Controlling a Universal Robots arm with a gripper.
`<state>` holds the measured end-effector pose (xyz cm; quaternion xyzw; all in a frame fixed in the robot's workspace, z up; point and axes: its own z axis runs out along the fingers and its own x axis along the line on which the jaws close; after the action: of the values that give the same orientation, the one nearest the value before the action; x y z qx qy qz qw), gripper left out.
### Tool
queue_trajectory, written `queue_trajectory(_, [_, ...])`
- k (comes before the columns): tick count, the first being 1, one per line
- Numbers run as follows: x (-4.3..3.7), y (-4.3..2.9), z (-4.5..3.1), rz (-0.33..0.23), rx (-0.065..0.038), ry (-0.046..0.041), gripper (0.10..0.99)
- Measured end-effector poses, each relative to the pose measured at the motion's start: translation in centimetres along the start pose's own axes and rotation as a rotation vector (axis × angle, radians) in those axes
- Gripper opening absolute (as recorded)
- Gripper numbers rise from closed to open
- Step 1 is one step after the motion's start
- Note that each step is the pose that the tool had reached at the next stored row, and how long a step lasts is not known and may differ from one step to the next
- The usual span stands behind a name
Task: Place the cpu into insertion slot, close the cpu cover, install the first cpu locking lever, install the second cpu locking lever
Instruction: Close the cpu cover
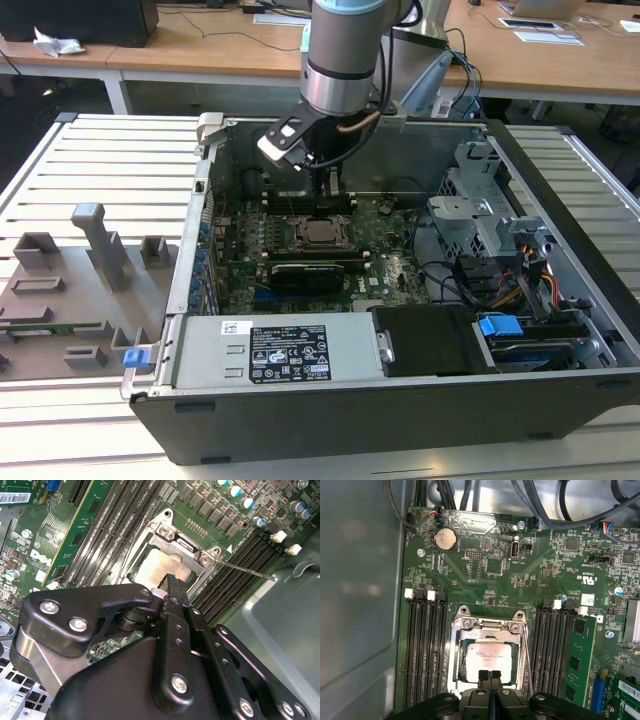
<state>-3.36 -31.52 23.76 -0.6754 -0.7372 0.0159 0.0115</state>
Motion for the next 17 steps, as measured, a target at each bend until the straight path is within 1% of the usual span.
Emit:
queue_trajectory(6, [0.01, -0.11, 0.47, 0.0, 0.0, 0.0, 0.106])
queue_trajectory(7, [0.03, -0.28, 0.76, 0.0, 0.0, 0.0001, 0.106])
queue_trajectory(11, [0.06, -0.62, 1.24, 0.0, 0.0, 0.0, 0.106])
queue_trajectory(13, [0.12, -1.17, 1.83, 0.0, 0.0, 0.0, 0.106])
queue_trajectory(17, [0.18, -1.9, 2.44, 0.0, 0.0, 0.0, 0.106])
